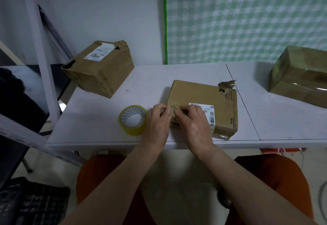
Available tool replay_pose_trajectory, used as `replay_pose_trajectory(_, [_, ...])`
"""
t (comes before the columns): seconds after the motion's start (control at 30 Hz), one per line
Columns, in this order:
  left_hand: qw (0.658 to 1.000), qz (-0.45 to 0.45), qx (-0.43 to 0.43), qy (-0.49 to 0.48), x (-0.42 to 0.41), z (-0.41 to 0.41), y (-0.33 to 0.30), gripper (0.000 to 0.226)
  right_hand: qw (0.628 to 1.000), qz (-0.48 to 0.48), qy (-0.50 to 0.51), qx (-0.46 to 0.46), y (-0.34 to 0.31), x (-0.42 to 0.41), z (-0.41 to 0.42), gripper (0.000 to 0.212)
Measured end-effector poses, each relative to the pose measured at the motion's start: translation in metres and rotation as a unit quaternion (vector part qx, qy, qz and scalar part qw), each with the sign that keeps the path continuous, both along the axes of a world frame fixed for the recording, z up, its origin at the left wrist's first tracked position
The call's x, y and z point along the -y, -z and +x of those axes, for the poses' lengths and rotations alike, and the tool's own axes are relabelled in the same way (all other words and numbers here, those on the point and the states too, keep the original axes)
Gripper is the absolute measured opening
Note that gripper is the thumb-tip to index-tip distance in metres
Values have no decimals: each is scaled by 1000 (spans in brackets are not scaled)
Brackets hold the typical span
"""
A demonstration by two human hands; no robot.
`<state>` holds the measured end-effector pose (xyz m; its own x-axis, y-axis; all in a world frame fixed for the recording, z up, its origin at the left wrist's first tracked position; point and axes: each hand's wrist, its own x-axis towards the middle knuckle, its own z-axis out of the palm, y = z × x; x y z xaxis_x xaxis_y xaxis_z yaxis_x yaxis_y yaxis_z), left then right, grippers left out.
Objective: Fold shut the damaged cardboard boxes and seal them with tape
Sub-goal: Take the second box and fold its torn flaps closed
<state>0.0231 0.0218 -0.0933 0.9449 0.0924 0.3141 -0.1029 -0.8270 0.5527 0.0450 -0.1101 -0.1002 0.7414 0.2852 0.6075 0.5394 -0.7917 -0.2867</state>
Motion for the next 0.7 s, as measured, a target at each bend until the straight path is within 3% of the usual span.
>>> replay_pose_trajectory(0.27, [998,51,11,-17,6,3,4,42,1000,-11,-15,-2,2,7,10,26])
replay_pose_trajectory(0.37, [998,19,-55,-22,10,-3,2,57,1000,4,-26,-14,-3,15,13,29])
replay_pose_trajectory(0.43, [996,2,-83,-31,13,-11,3,62,1000,-7,18,-12,-5,21,10,32])
replay_pose_trajectory(0.6, [998,7,-25,-62,16,-20,-2,51,991,-40,124,-42,0,25,-5,37])
replay_pose_trajectory(0.7, [999,-23,14,-44,10,3,-19,59,986,-49,151,-53,2,27,-10,47])
